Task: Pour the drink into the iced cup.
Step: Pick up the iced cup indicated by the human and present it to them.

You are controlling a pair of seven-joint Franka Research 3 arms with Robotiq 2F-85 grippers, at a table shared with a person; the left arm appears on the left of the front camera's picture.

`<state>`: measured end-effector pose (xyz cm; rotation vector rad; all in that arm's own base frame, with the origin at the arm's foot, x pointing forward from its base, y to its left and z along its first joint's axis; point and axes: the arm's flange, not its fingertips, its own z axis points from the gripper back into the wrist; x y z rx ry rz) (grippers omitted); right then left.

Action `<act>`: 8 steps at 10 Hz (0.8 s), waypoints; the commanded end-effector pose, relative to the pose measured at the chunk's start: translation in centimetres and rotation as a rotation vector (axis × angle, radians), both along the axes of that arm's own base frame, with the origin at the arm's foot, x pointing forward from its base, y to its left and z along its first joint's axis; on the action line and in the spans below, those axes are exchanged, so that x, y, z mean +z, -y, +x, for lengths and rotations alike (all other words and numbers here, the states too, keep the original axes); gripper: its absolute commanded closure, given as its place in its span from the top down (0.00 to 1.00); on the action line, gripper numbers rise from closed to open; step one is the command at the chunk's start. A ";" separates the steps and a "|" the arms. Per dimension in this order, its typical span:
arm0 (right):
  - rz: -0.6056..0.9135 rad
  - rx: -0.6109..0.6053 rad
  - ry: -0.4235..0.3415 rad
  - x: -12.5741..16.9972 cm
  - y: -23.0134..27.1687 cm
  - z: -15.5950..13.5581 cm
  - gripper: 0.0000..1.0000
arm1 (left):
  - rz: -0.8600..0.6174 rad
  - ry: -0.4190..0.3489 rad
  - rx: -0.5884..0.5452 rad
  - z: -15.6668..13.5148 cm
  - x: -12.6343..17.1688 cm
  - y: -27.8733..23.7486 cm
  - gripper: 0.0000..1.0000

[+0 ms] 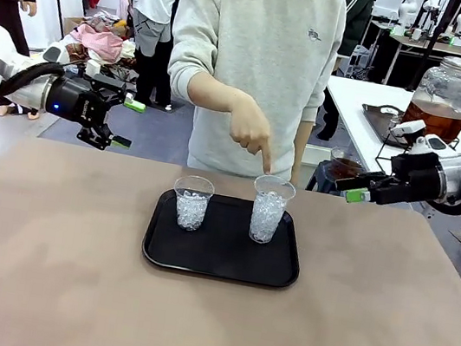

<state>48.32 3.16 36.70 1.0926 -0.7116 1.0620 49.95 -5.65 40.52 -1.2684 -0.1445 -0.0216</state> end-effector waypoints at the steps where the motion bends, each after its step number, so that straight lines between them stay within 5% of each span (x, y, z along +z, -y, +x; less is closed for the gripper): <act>1: -0.015 -0.056 0.150 -1.0 -1.0 0.4 1.00 | 0.002 0.003 0.003 0.0 0.1 0.0 1.00; 4: -0.019 -0.084 0.219 -2.0 -1.8 1.2 1.00 | 0.002 0.003 0.003 0.0 0.1 0.0 1.00; 8: -0.027 -0.075 0.188 -1.6 -1.3 1.3 1.00 | 0.002 0.003 0.003 0.0 0.1 0.0 1.00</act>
